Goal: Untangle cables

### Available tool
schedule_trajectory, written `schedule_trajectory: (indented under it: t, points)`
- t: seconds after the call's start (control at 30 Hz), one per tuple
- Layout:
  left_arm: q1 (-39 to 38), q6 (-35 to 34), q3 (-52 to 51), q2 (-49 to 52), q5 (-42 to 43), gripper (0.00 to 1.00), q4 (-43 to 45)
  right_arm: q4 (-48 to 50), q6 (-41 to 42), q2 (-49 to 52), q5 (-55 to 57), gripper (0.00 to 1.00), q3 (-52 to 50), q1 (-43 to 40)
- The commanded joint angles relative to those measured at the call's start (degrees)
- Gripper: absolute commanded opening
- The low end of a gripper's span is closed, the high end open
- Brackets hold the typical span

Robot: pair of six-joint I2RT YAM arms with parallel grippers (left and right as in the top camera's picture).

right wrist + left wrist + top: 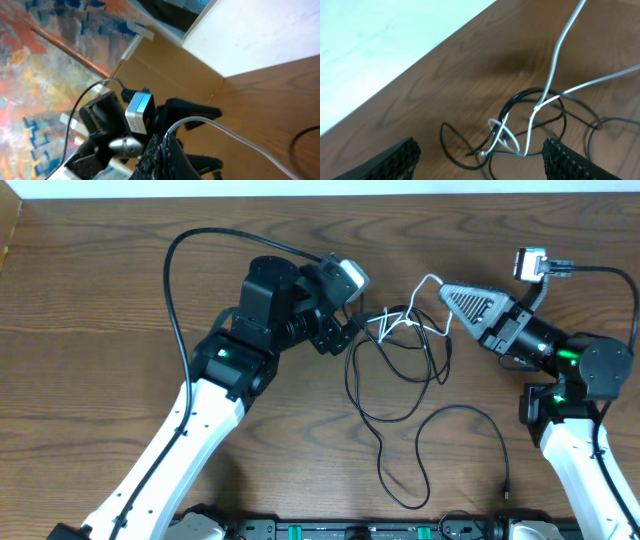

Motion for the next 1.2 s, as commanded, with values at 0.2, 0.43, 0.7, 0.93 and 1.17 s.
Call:
schedule_trajectory:
  t: [0.2,0.43,0.7,0.93,1.17]
  points:
    - [-2.3,-0.7,-0.1,1.3,9.8,0.91,3.6,0.3,1.5,-0.7,-0.9,0.01,0.4,2.2]
    - [-4.9,-0.7,-0.1,4.0,9.4,0.98,7.5,0.3,1.5,-0.7,-0.9,0.01,0.4,5.6]
    - [-4.9,-0.7,-0.1,9.0,-5.4,0.98,12.4,0.4,1.9,-0.7,-2.7,0.01,0.4,8.1]
    - [-4.8,-0.7,-0.1,9.6,-34.7,0.99,15.6,0.4,2.4,-0.7,-3.9,0.01,0.4,8.1]
    - [-4.8,-0.7,-0.1,9.6,-51.6,0.99,16.2,0.4,2.2,-0.7,-3.8,0.01,0.4,8.1]
